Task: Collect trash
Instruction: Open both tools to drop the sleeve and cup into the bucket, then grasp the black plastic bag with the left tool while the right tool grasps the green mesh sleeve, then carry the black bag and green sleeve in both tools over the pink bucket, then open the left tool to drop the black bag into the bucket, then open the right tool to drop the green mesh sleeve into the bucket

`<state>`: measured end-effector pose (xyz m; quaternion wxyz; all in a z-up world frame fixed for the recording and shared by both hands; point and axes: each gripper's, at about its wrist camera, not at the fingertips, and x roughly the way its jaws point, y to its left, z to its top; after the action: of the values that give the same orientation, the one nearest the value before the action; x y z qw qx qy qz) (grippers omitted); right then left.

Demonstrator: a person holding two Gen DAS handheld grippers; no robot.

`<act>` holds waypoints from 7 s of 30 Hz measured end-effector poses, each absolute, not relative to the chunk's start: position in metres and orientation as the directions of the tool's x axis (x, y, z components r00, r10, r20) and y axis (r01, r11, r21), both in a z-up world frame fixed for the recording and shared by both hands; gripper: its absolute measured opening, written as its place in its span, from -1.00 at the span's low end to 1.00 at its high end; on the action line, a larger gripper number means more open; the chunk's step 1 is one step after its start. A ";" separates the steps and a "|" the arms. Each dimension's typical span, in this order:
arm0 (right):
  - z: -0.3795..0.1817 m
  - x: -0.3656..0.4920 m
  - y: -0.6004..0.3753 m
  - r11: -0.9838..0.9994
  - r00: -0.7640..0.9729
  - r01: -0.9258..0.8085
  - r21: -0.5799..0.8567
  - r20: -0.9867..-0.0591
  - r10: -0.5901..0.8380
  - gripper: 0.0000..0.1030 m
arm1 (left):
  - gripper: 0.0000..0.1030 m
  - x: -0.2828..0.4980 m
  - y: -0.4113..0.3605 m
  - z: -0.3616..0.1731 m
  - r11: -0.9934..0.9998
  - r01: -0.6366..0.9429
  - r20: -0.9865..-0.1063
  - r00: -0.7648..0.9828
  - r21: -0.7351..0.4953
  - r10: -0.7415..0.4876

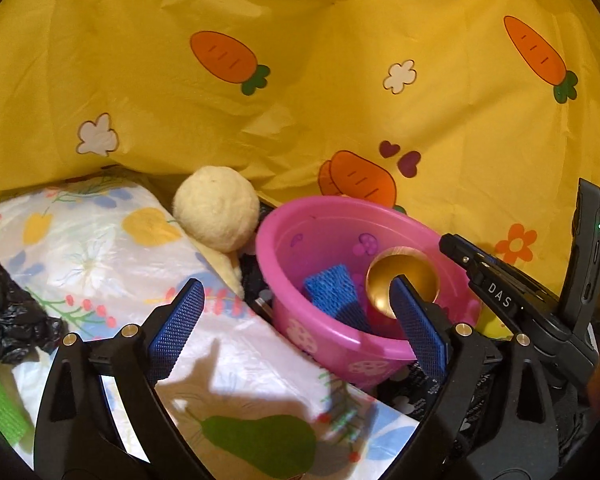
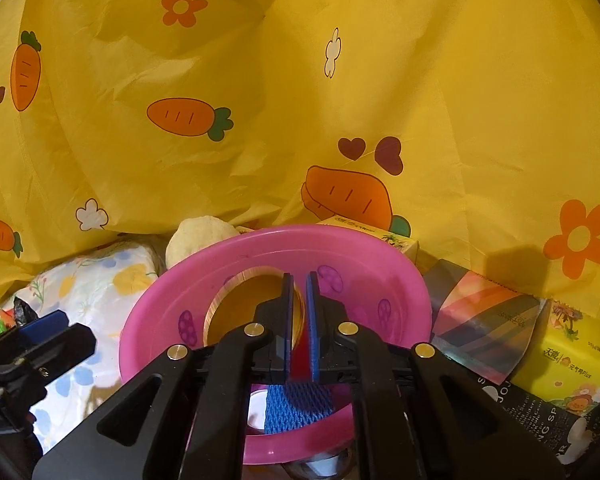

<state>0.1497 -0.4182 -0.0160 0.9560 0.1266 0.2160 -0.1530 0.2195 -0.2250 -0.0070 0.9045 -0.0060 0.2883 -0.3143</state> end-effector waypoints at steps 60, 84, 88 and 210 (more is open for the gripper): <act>-0.003 0.120 -0.120 0.979 0.882 -0.180 0.093 -0.425 0.203 0.63 | -0.07 0.138 0.105 -0.028 0.976 -0.134 -0.600 0.800 -0.173 0.003; -0.040 0.198 -0.064 0.965 0.759 -0.254 0.067 -0.605 0.241 -0.19 | -0.97 0.095 0.127 0.008 0.959 -0.068 -0.460 0.885 -0.275 -0.070; -0.043 0.200 -0.062 0.964 0.753 -0.260 0.052 -0.615 0.236 -0.47 | -0.97 0.093 0.132 0.009 0.957 -0.065 -0.454 0.888 -0.281 -0.073; -0.001 0.109 -0.364 0.950 0.908 0.276 0.145 -0.363 -0.209 0.58 | 0.88 0.173 -0.135 0.021 0.935 0.318 -0.420 0.836 -0.157 -0.355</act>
<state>0.1088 -0.3642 -0.0008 0.9719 0.0971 0.1744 -0.1247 0.1733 -0.1355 0.0212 0.9571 -0.0404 0.2266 -0.1757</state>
